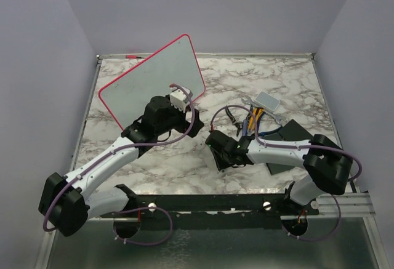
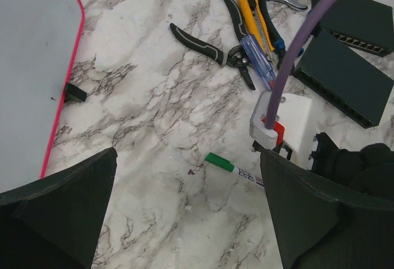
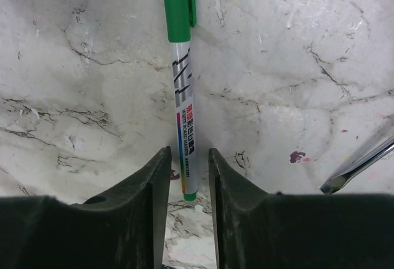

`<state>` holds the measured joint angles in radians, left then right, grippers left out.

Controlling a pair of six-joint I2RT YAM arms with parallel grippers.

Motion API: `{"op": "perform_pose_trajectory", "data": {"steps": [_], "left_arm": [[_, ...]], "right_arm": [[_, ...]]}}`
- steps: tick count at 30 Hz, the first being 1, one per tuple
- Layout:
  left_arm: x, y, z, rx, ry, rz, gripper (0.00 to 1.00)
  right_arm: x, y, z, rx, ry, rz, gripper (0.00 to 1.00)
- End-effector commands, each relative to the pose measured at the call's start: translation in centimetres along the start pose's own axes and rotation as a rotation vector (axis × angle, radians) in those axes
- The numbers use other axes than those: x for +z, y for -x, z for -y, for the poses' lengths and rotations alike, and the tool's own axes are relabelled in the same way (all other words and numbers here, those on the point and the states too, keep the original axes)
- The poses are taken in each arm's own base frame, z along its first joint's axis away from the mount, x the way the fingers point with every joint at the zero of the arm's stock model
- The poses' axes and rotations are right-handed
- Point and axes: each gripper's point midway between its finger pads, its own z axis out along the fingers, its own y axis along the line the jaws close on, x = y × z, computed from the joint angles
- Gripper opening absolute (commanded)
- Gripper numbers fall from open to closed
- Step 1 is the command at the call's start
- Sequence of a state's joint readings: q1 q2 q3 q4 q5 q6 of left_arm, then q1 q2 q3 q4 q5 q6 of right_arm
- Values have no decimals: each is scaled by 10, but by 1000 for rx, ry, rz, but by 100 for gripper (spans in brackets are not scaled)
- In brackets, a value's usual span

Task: Write a sentence on the whiteboard
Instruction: Open the whiteboard marker.

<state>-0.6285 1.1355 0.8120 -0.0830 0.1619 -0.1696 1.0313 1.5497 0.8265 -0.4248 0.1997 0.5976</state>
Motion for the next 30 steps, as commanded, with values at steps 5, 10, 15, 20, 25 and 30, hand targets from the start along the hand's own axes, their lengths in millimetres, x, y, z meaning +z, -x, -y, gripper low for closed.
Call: {"op": "perform_pose_trajectory", "data": {"steps": [5, 10, 15, 20, 25, 30], "left_arm": [[-13, 15, 21, 59, -84, 92, 99], [-14, 22, 9, -4, -4, 116, 99], [-18, 37, 0, -228, 68, 180, 99], [-20, 56, 20, -465, -33, 266, 99], [-26, 66, 43, -548, -168, 265, 99], [-24, 58, 45, -587, -188, 207, 96]], "right_arm": [[3, -6, 14, 33, -79, 23, 1], [-16, 18, 7, 50, -23, 136, 0], [-61, 66, -22, -8, 189, 383, 0], [-110, 100, -37, -73, 302, 557, 0], [-132, 117, -37, -130, 295, 619, 0], [-147, 127, -42, -163, 327, 678, 0]]}}
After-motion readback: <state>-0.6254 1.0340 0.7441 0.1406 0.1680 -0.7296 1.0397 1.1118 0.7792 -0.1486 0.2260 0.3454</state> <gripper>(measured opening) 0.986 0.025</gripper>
